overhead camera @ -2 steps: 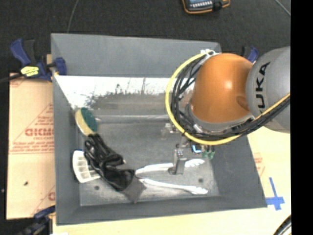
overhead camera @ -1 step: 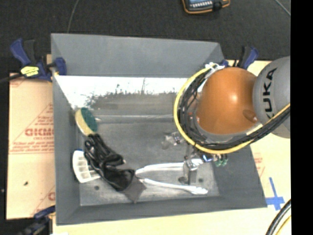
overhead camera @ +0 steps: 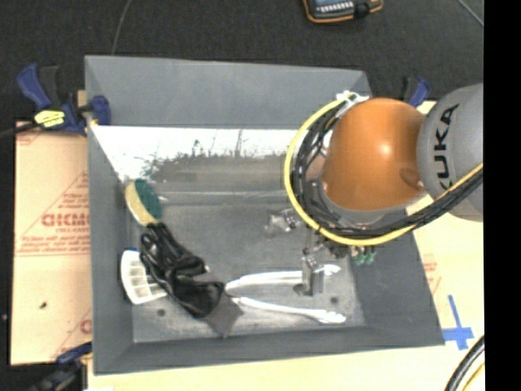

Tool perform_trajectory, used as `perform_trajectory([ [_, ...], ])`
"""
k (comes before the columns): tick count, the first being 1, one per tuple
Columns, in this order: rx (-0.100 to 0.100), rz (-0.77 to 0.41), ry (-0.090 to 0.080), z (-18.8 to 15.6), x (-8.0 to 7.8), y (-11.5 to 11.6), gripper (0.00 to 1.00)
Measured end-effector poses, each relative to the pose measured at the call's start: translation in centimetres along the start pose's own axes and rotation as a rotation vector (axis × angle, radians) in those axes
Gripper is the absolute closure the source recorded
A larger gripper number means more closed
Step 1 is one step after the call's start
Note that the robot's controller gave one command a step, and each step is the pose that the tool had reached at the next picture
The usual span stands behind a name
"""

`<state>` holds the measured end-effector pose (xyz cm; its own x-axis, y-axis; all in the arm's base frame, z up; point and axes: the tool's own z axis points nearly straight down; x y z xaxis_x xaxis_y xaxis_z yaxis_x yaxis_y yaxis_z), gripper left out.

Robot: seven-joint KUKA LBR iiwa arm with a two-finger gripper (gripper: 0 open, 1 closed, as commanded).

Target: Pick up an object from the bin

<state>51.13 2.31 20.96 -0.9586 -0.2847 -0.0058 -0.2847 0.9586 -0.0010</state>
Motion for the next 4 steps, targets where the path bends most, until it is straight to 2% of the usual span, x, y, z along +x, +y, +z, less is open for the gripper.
perform_trajectory([
  [1,-0.002,-0.219,0.01,7.7,2.6,-0.4,0.0],
  [2,0.003,-0.247,-0.007,7.9,0.6,-1.2,0.0],
  [3,-0.002,-0.216,0.004,8.0,2.5,-1.0,0.0],
  [4,0.001,-0.227,-0.006,13.9,0.3,-0.6,0.0],
])
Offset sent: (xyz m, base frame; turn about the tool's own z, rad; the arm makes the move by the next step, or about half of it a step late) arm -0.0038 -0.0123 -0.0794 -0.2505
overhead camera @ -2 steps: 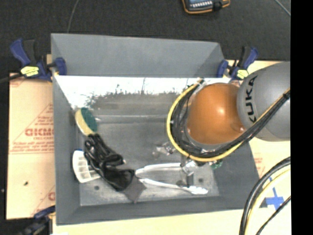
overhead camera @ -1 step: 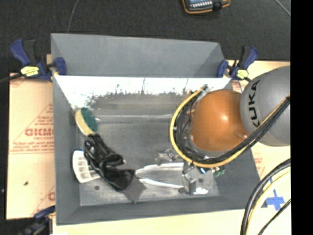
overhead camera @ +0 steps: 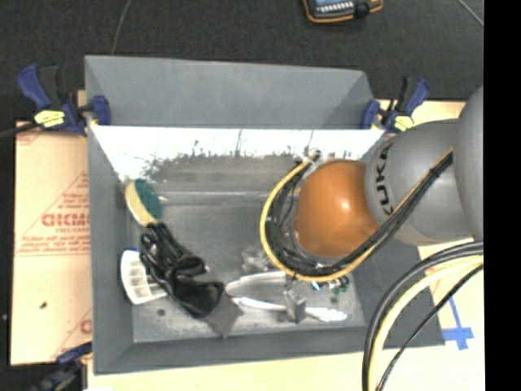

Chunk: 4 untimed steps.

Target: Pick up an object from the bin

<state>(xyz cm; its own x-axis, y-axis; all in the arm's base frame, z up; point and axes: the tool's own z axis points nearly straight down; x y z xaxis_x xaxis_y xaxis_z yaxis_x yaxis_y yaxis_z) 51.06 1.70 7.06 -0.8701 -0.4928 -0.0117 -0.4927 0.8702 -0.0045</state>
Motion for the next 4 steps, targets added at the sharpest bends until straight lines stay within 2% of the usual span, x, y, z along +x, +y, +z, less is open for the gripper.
perform_trajectory([
  [1,0.005,0.014,-0.006,-4.3,0.1,-0.8,0.0],
  [2,-0.001,0.036,0.002,-0.1,-0.5,-2.1,0.0],
  [3,0.007,-0.071,-0.011,-2.8,-2.0,-2.7,0.0],
  [4,0.002,0.012,-0.006,-4.8,-1.5,-2.2,0.0],
])
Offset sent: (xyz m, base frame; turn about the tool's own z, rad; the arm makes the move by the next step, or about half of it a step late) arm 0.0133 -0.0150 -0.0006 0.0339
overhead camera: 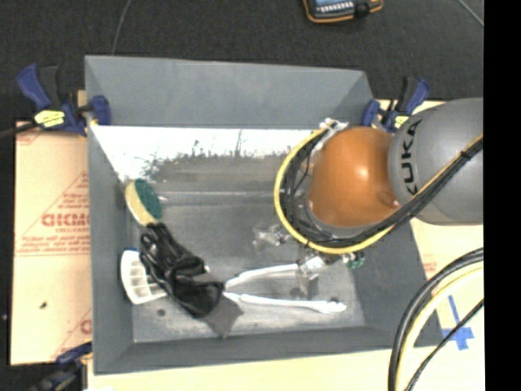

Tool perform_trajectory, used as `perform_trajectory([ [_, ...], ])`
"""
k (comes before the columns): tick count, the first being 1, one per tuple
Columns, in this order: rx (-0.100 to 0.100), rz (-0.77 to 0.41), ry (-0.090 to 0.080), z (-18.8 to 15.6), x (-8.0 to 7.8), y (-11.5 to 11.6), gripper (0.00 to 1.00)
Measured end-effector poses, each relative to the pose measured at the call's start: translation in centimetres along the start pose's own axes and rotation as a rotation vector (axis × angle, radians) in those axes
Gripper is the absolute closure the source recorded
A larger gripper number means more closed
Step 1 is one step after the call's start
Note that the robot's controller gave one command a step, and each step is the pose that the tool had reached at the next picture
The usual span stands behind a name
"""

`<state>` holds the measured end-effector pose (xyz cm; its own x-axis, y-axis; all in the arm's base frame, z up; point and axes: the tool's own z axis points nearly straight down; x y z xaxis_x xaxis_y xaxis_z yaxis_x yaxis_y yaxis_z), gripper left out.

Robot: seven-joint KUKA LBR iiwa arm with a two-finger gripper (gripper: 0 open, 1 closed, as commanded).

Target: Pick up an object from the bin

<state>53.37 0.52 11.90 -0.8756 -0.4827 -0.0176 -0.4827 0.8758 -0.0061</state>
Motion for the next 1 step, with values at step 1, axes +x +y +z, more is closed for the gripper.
perform_trajectory([
  [1,0.001,-0.019,-0.001,0.03,0.08,-0.31,0.0],
])
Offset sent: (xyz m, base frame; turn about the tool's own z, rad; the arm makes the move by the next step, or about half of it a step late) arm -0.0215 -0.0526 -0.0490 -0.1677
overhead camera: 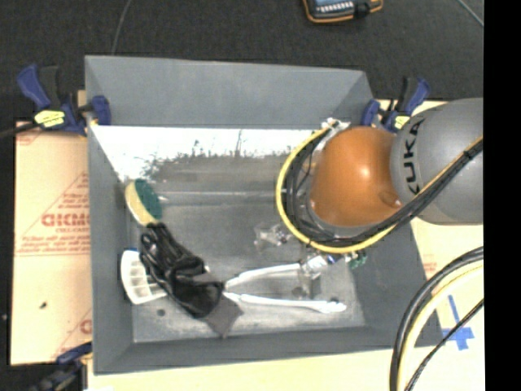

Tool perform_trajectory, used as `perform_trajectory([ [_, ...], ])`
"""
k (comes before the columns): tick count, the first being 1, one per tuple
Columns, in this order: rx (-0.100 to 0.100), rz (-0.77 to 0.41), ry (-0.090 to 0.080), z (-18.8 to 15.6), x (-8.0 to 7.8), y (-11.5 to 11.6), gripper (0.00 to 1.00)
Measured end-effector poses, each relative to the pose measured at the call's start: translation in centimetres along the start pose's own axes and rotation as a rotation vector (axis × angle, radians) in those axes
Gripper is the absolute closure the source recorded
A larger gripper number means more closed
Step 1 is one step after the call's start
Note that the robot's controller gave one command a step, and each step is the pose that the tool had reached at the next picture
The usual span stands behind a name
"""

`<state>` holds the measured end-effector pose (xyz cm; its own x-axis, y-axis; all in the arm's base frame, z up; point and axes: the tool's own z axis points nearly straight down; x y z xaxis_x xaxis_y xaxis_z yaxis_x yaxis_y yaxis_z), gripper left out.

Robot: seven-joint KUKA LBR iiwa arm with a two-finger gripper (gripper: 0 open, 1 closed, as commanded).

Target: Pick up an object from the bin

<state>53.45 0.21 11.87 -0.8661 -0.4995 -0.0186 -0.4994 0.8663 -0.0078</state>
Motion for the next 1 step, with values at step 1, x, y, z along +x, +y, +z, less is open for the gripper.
perform_trajectory([
  [1,0.001,-0.146,-0.003,4.78,4.47,-3.28,1.0],
])
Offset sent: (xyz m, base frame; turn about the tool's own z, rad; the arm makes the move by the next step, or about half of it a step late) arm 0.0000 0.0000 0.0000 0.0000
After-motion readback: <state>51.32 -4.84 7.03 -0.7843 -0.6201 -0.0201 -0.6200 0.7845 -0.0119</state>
